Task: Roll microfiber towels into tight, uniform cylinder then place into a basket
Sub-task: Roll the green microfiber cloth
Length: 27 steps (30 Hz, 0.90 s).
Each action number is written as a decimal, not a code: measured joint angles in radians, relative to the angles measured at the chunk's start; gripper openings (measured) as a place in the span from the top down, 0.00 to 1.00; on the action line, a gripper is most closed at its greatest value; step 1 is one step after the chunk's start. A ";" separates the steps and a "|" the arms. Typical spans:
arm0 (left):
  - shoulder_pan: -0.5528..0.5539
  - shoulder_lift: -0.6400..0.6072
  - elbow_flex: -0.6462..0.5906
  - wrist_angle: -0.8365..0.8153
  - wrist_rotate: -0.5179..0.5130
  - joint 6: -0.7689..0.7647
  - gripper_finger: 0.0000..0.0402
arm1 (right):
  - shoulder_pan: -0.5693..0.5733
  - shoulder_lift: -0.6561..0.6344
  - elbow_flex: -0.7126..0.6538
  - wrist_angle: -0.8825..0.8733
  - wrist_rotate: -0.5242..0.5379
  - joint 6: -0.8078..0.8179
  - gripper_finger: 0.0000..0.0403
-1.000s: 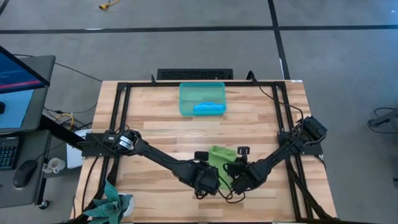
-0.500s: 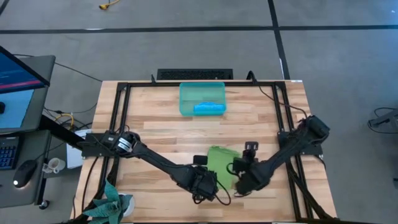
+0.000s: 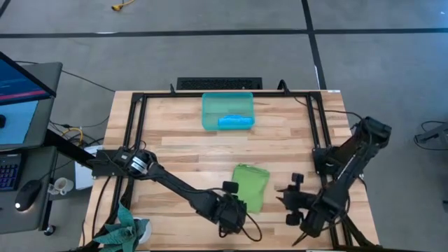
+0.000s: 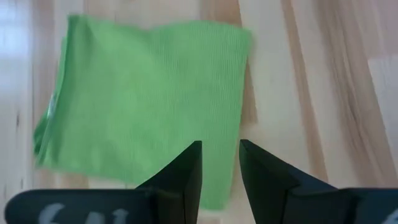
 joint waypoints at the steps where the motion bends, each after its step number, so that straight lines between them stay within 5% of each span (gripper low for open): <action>1: 0.005 0.000 -0.011 0.032 0.000 0.023 0.75 | 0.003 0.000 -0.030 0.067 0.016 -0.024 0.69; 5: 0.036 0.000 -0.081 0.222 -0.001 0.096 0.75 | -0.015 0.025 -0.124 0.288 0.109 -0.101 0.70; 12: 0.069 0.000 -0.206 0.568 0.056 0.173 0.75 | -0.151 0.044 -0.184 0.363 0.162 -0.078 0.71; 27: 0.074 0.000 -0.330 0.699 0.112 0.107 0.75 | -0.229 0.045 -0.320 0.627 0.025 -0.178 0.82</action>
